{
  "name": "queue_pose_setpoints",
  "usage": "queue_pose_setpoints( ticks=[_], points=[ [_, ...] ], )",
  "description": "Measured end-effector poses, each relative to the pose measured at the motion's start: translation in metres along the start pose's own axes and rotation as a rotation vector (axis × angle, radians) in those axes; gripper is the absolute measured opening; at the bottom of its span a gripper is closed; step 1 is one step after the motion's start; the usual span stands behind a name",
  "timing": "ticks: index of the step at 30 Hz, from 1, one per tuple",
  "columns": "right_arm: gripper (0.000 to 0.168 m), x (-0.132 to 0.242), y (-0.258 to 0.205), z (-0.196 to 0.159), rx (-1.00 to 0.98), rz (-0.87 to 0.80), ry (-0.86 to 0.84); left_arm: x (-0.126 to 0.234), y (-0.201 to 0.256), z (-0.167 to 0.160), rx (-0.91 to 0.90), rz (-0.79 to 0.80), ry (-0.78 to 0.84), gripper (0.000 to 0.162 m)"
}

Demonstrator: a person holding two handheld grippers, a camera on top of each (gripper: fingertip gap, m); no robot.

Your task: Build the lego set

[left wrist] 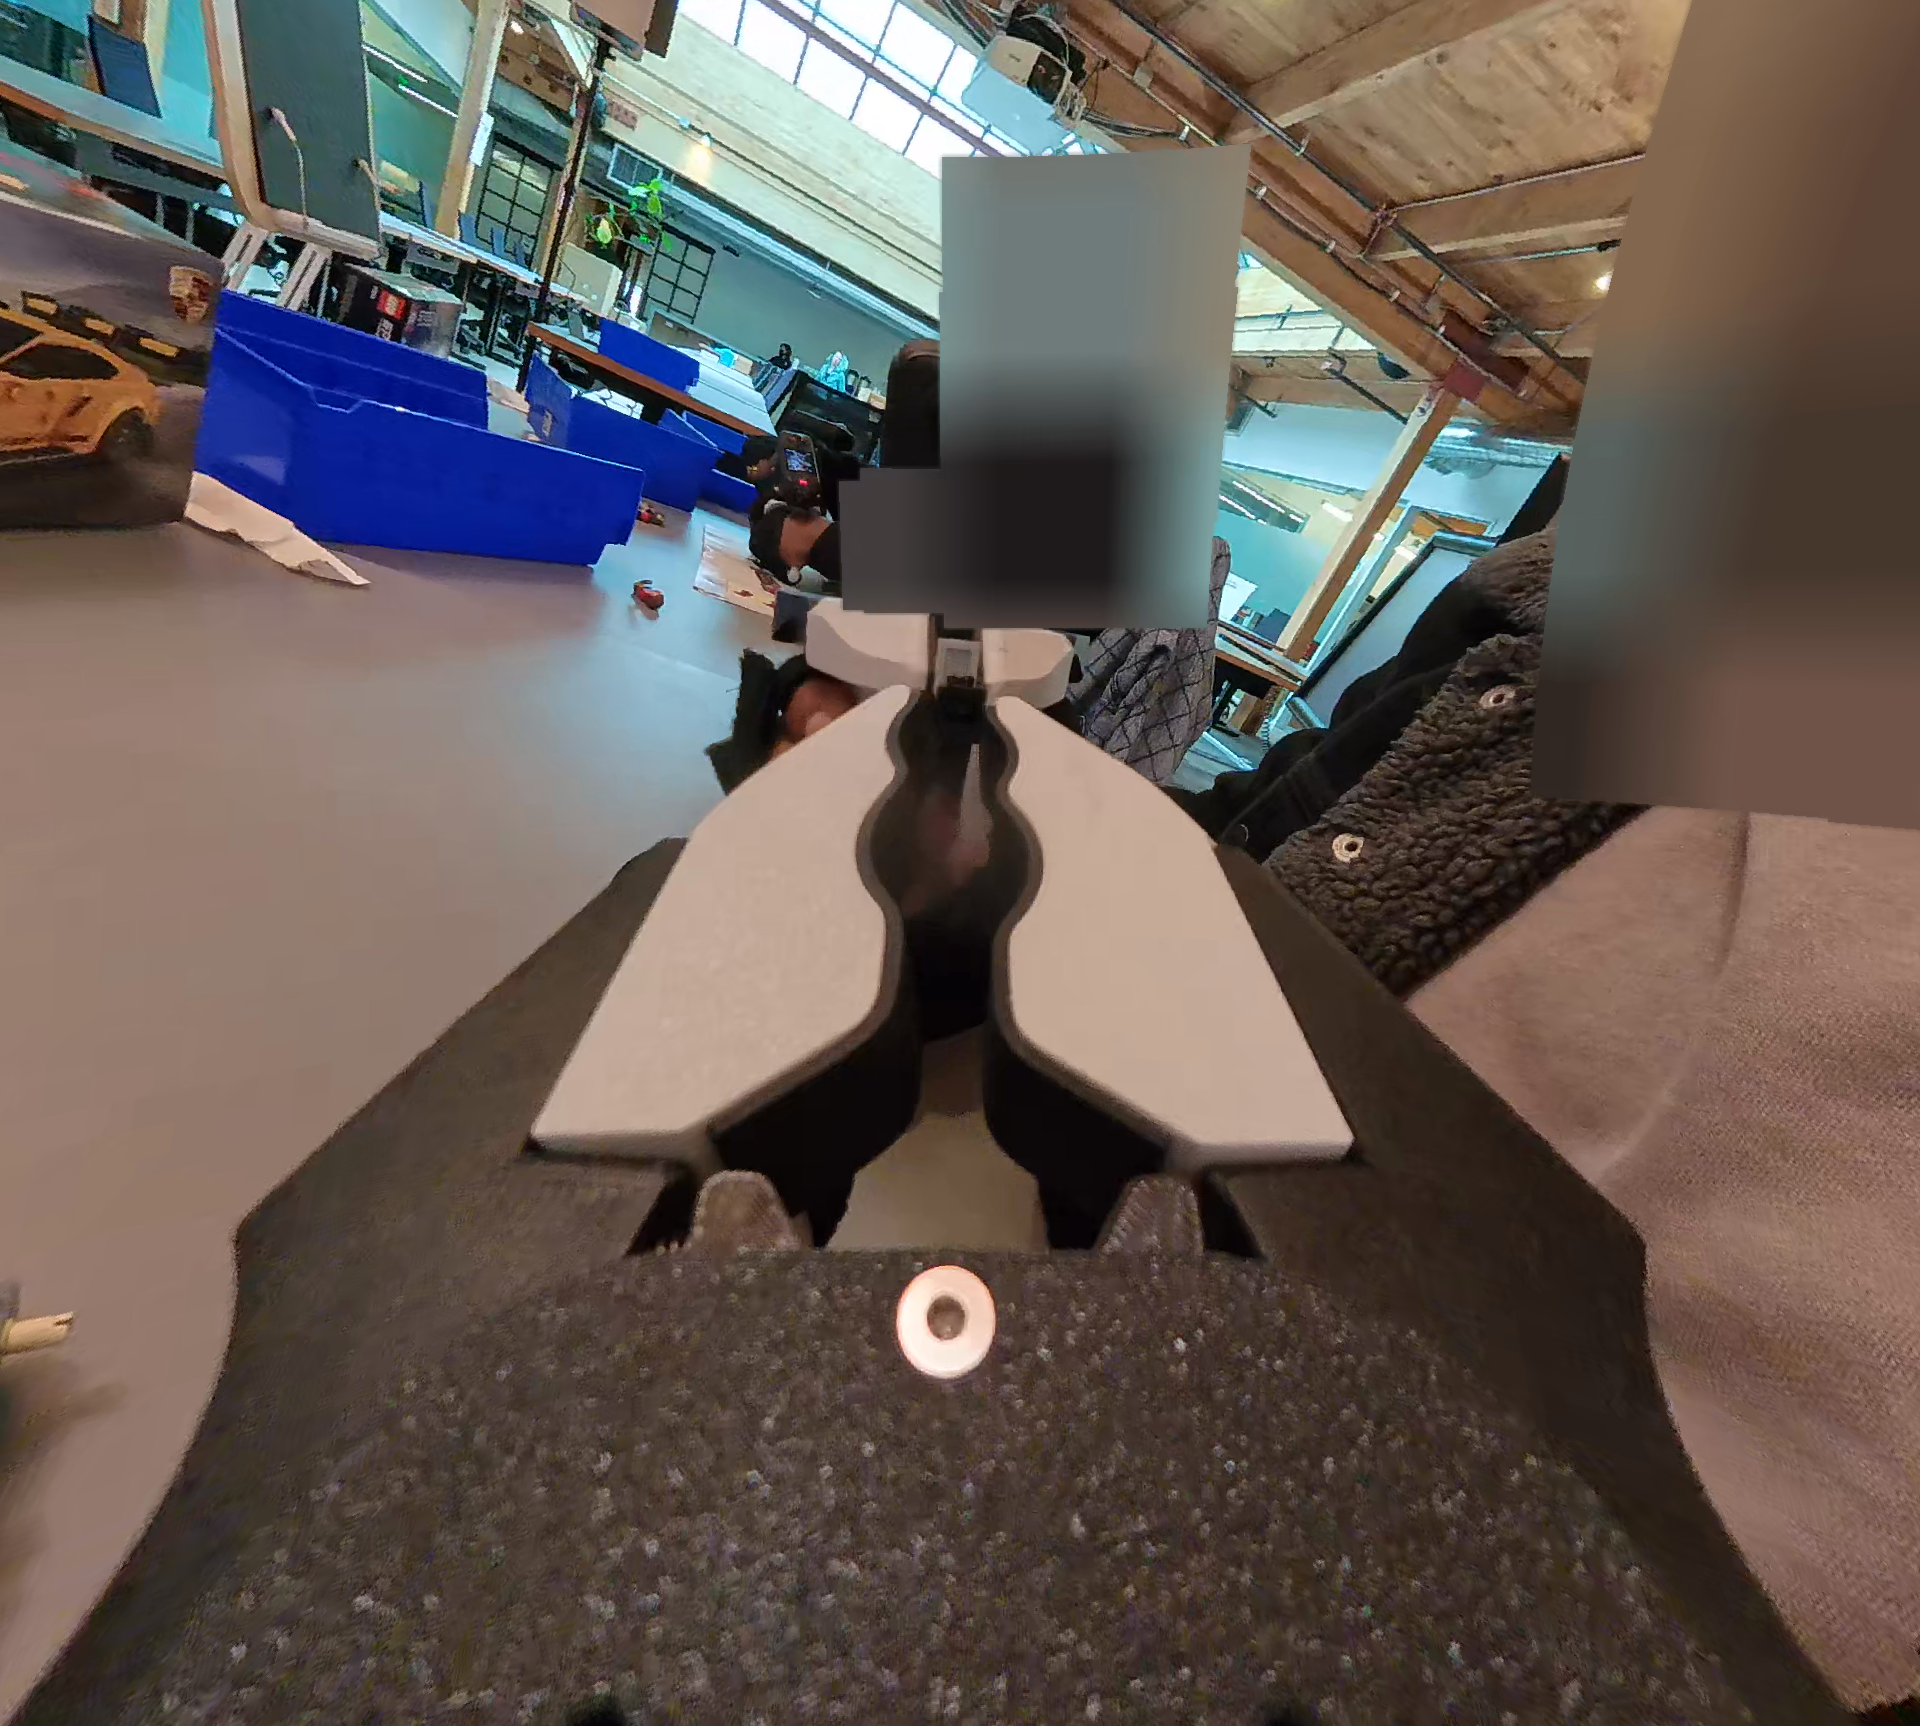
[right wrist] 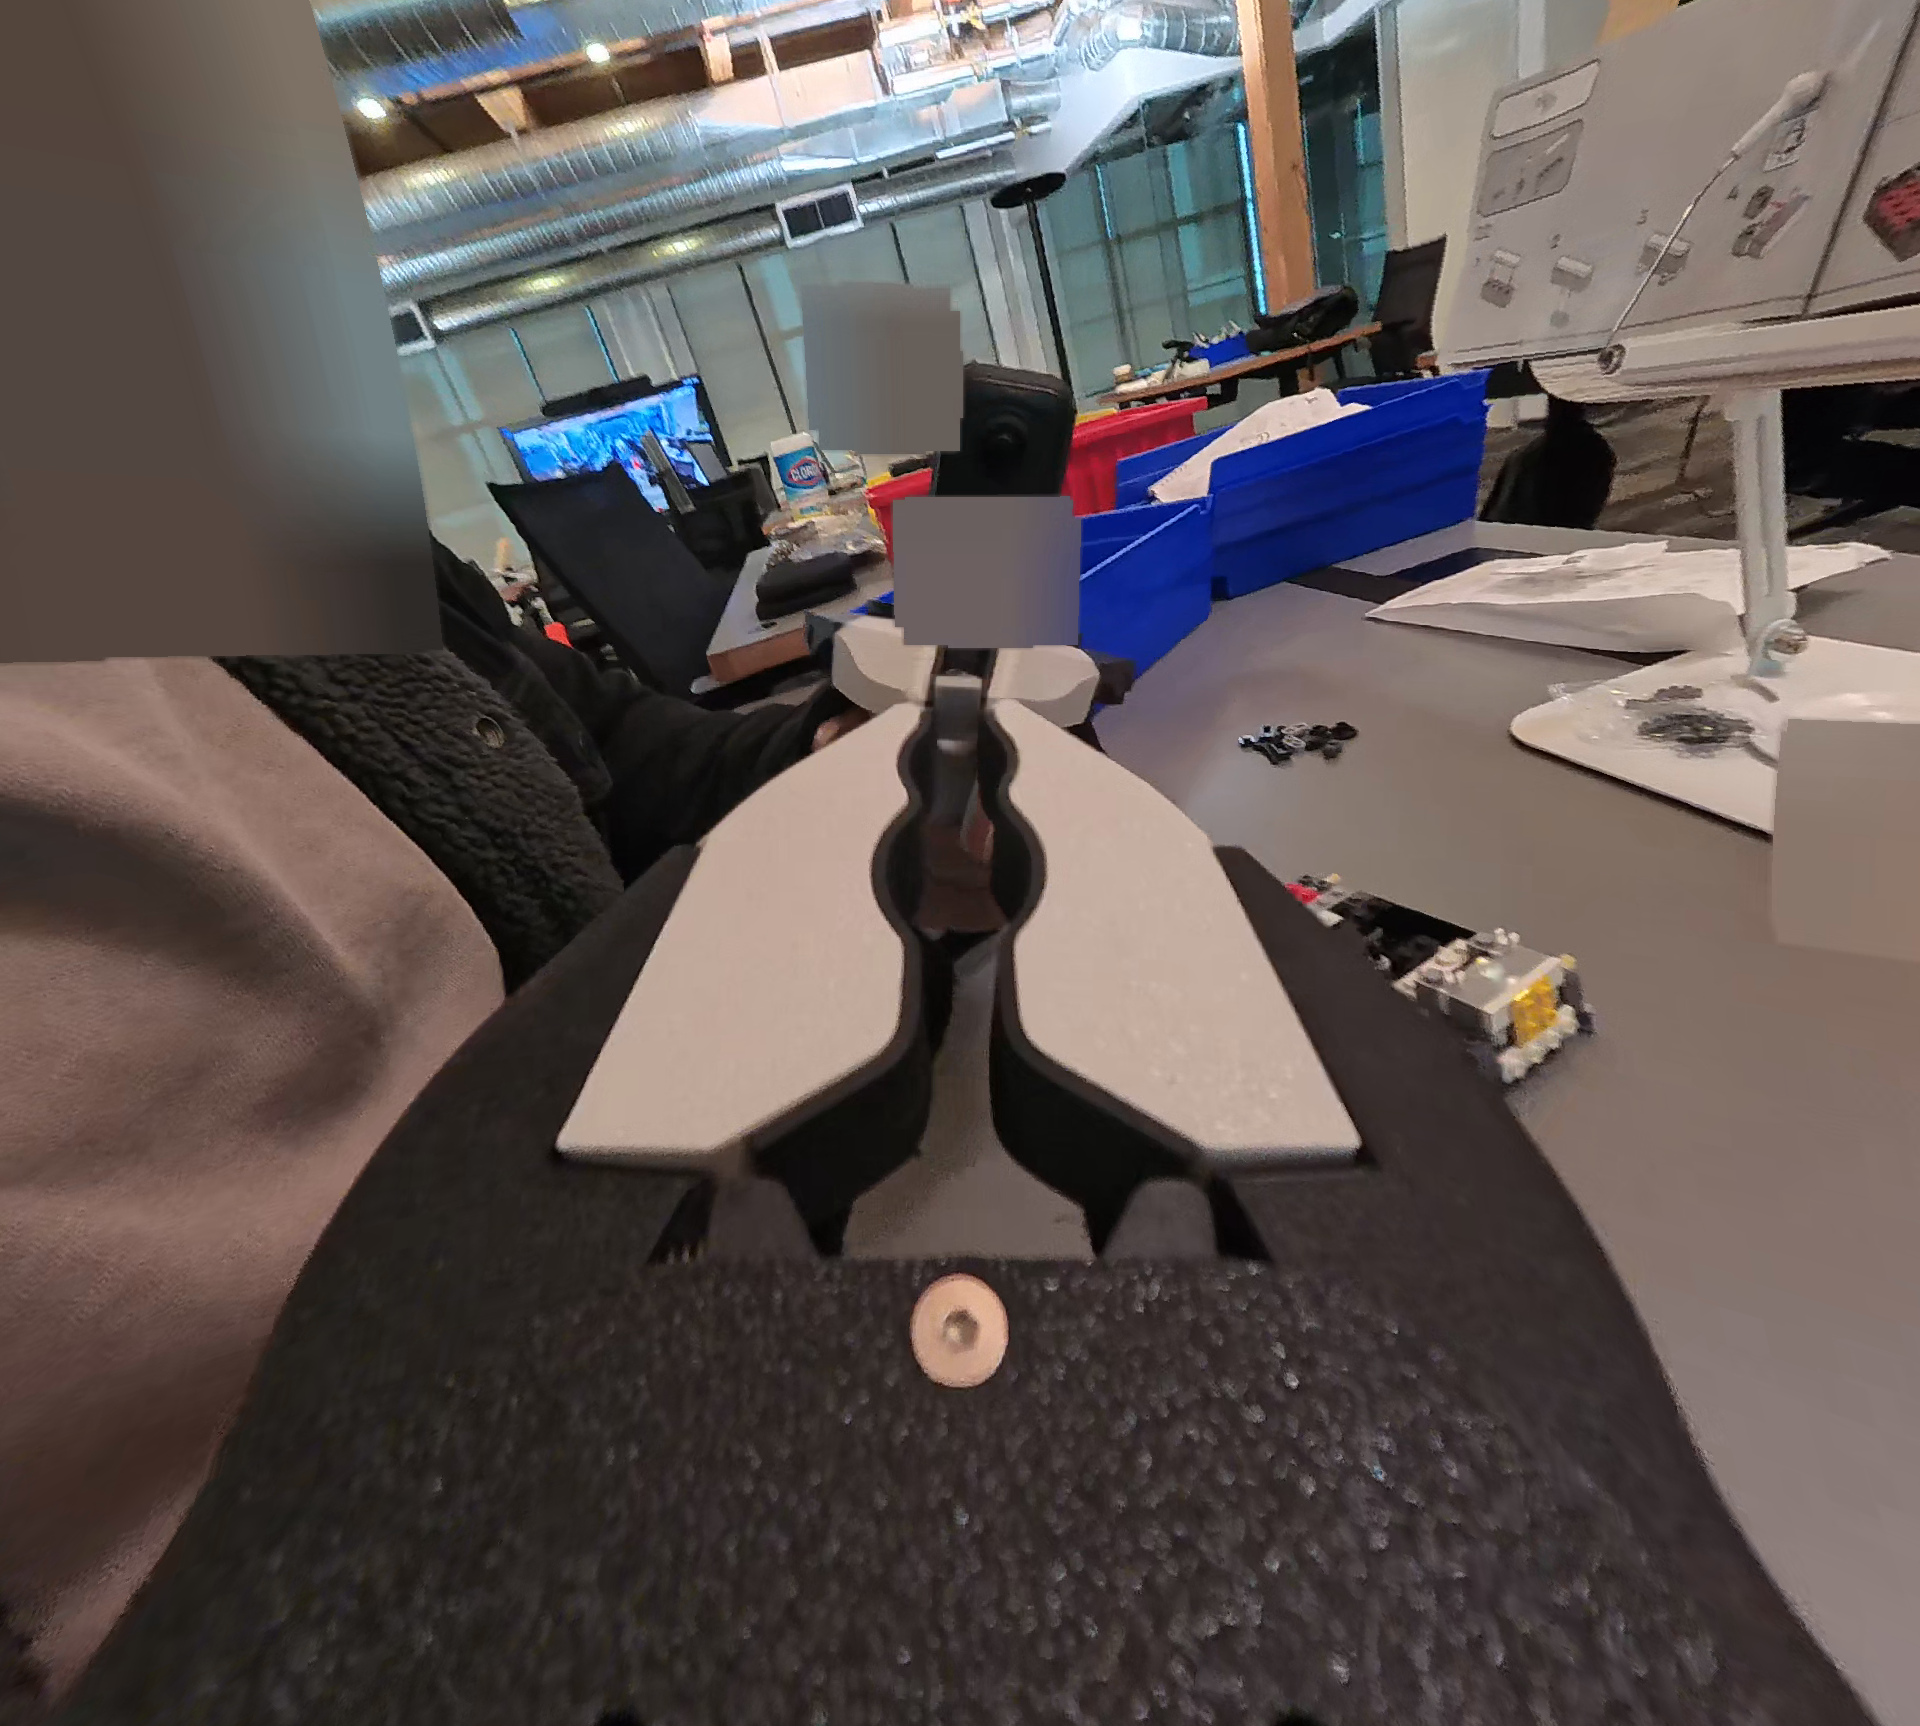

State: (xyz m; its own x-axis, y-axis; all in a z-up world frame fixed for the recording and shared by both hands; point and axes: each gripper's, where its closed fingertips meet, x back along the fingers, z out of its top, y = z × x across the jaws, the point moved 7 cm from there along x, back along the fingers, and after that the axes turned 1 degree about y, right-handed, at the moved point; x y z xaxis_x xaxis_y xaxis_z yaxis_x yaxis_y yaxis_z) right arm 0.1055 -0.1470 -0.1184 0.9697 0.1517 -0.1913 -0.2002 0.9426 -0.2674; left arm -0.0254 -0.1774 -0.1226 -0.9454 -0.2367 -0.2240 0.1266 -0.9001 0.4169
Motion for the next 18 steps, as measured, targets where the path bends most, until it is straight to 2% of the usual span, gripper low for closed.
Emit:
queue_pose_setpoints(
  ticks=[12,18],
  points=[
    [0.007,0.001,-0.0019,0.0,0.022,-0.011,0.03,-0.0031,-0.0001,-0.0034,0.096,-0.012,0.002,0.008],
    [0.006,0.0014,-0.0063,0.0016,0.084,-0.01,-0.025,-0.0055,0.0026,-0.0078,0.113,-0.025,-0.022,0.009]
  ],
)
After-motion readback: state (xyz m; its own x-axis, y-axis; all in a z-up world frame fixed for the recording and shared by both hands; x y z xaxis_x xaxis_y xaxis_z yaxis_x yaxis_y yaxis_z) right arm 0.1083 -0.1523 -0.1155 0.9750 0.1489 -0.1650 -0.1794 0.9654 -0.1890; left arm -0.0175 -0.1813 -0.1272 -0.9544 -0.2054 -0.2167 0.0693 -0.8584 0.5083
